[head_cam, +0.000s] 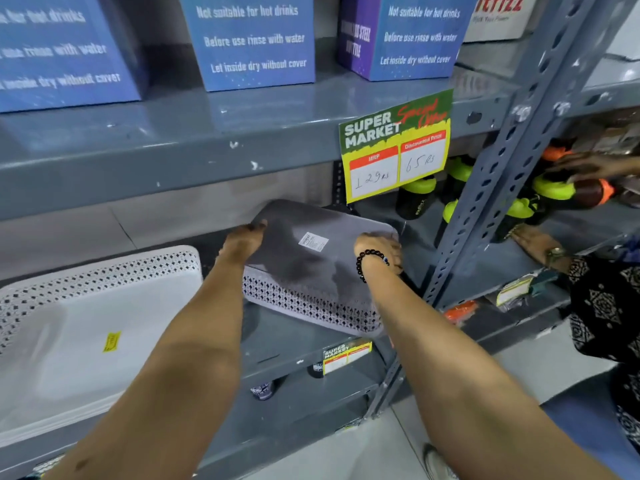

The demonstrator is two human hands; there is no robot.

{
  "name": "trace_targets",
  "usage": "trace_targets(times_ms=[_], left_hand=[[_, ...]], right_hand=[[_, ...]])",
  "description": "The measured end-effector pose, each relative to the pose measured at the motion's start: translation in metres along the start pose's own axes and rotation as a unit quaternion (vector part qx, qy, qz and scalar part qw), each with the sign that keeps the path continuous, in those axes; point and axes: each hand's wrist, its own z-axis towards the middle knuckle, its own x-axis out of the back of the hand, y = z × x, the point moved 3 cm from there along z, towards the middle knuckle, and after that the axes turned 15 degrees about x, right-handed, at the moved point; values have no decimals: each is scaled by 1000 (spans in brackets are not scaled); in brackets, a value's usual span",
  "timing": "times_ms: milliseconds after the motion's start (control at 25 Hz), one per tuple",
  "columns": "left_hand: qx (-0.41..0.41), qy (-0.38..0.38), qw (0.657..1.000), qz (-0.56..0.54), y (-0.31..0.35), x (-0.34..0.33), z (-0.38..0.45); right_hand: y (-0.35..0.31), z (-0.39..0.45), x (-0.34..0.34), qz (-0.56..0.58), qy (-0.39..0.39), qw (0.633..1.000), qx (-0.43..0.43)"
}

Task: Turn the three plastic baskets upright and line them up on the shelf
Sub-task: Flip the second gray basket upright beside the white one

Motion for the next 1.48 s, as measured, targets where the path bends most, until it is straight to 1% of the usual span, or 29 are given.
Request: trace_targets(times_ms=[80, 120, 160, 200, 240, 320, 360, 400, 440, 480, 520, 560, 640, 680, 720, 760, 800, 880, 920, 960, 1000, 1080, 1120, 1200, 1280, 1360, 1480], left_hand=[[28, 36, 999, -17, -1, 3, 4], [31, 58, 997, -34, -2, 5, 5], [29, 78, 995, -63, -3, 8, 4], [26, 101, 987, -119, -3, 13, -2], [9, 138, 973, -184, -5, 21, -4], [-20, 198, 916, -348, -9, 38, -19], [-38, 233, 884, -403, -16, 45, -25], [-45, 249, 855, -453, -25, 49, -34], [-36, 243, 822, -513, -37, 49, -38], [-9, 217, 808, -547, -52, 47, -35], [19, 180, 810, -557, -65, 45, -30], [45, 146, 821, -549, -78, 44, -27], [78, 84, 854, -507, -95, 42, -26], [79, 52, 868, -488, -97, 43, -28], [75, 40, 881, -466, -97, 44, -30], [73, 48, 901, -425, -96, 47, -34], [75, 74, 923, -371, -95, 50, -39], [70, 130, 962, -230, -91, 51, -53], [65, 160, 973, -154, -90, 50, -65], [60, 184, 976, -96, -91, 47, -76], [57, 202, 976, -58, -93, 43, -82], [55, 220, 974, -12, -101, 33, -89], [52, 226, 973, 2, -105, 29, -90], [40, 229, 972, 21, -111, 22, -90], [22, 225, 974, 8, -116, 19, -90], [9, 220, 975, -17, -120, 18, -91], [7, 226, 972, -64, -122, 19, -93]], right_hand=[[-6, 4, 0, 40, -5, 999, -5], [-9, 4, 1, 70, 5, 998, -2], [-13, 3, 3, 109, 31, 994, 8], [-18, 2, 7, 157, 69, 985, 32], [-24, -1, 12, 218, 107, 968, 61], [-34, -6, 24, 369, 164, 909, 99], [-36, -10, 27, 444, 167, 875, 99], [-36, -14, 31, 510, 159, 841, 84], [-34, -18, 33, 560, 142, 814, 61], [-30, -22, 34, 586, 128, 799, 38], [-24, -25, 35, 595, 113, 795, 19], [-17, -30, 36, 591, 95, 801, 5], [-4, -35, 41, 559, 71, 826, -16], [1, -37, 44, 533, 68, 843, -22], [6, -39, 48, 510, 67, 857, -26], [11, -40, 50, 484, 67, 872, -27], [14, -40, 52, 457, 68, 886, -26], [18, -41, 54, 371, 64, 926, 2], [22, -40, 54, 327, 59, 943, 15], [27, -37, 53, 296, 67, 953, 19], [30, -35, 52, 255, 58, 965, 32], [35, -34, 47, 163, 6, 985, 63], [38, -37, 43, 139, -21, 988, 65], [43, -41, 38, 169, -69, 982, 49], [48, -38, 33, 176, -78, 980, 46], [54, -36, 31, 144, -82, 985, 43], [56, -36, 24, 85, -28, 994, 62]])
